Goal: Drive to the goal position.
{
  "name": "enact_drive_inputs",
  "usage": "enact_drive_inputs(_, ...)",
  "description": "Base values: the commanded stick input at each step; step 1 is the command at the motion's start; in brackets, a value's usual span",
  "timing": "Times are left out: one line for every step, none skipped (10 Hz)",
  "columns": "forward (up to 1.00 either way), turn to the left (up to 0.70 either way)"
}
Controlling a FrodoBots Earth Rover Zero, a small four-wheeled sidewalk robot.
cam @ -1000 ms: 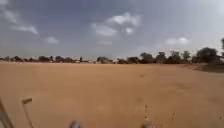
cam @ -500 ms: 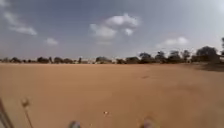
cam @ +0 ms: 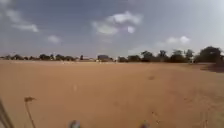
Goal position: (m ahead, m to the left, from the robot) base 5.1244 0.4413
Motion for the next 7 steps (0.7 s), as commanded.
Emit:
enact_drive_inputs(1.00, 0.00)
enact_drive_inputs(1.00, 0.00)
enact_drive_inputs(1.00, 0.00)
enact_drive_inputs(1.00, 0.00)
enact_drive_inputs(1.00, 0.00)
enact_drive_inputs(1.00, 0.00)
enact_drive_inputs(1.00, 0.00)
